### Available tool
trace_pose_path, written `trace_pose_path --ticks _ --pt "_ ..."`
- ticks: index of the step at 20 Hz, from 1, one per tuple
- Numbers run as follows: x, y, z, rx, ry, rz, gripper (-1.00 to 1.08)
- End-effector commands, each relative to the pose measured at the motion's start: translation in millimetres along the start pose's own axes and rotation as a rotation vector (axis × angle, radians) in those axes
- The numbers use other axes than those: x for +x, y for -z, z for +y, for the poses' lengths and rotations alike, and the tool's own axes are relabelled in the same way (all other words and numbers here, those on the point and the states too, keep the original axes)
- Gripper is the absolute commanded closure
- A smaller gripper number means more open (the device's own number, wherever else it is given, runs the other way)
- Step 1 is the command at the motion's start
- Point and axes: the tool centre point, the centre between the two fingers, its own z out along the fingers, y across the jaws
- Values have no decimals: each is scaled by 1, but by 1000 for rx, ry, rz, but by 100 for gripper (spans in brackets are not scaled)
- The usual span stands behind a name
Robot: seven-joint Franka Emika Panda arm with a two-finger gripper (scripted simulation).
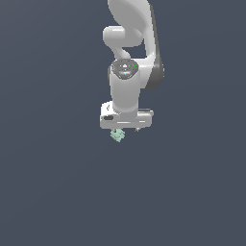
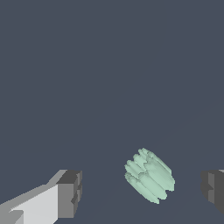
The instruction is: Pick up the object and move it to a goal position.
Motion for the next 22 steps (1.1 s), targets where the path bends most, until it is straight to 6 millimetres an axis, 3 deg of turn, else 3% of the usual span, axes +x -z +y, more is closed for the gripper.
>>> trace_pose_path --ticks 1,9,22 --pt "0 0 0 0 0 0 -92" --pt "-7 2 23 -15 8 -14 -92" --pt "-12 -7 24 -14 -68 -10 -92"
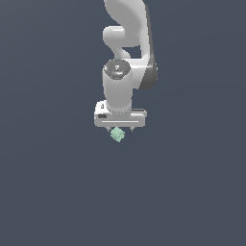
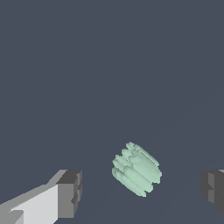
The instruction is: Pick up the object and move it to a goal position.
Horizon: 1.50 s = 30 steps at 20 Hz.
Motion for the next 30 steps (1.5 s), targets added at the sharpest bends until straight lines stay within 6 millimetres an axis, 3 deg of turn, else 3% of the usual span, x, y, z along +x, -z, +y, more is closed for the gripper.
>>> trace_pose_path --ticks 1,19,30 --pt "-2 -4 1 0 -35 1 -92" --pt "-35 -51 12 3 -504 26 -92" --pt "-49 -66 18 3 -681 37 -92"
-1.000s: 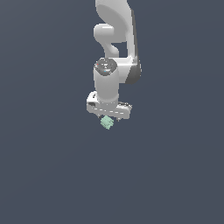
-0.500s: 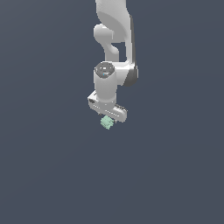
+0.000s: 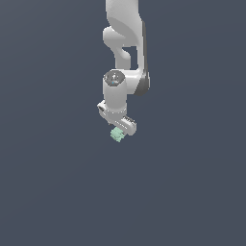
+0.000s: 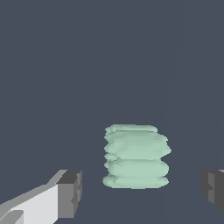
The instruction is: Pick up the object and move it to a goal position.
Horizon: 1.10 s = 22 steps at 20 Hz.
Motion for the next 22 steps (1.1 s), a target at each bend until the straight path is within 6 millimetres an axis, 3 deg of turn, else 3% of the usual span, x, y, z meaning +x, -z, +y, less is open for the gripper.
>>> trace_pose_path --ticks 1,10,22 --pt "-1 -2 2 0 -24 2 -92" --pt "-2 -8 3 0 -32 2 -92" --pt "-2 -52 3 0 -36 3 -92"
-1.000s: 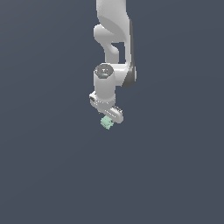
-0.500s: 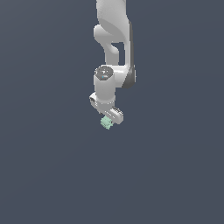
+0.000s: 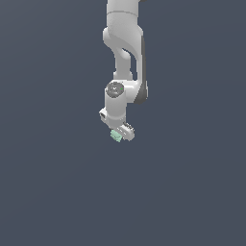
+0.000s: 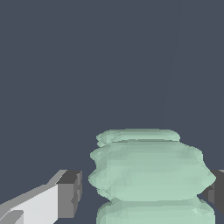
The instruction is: Pick up the object and move it to a goal position.
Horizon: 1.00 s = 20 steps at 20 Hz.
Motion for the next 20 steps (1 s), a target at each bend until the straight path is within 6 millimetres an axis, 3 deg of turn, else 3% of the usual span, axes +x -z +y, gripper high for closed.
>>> trace_pose_path --ticks 1,2,3,14,20 --pt "0 -4 -1 1 0 1 -92" --pt "0 -4 -1 1 0 1 -92" --pt "0 -4 -1 1 0 1 108" --pt "1 -4 0 1 -1 1 108" --pt "5 10 3 1 -1 1 108"
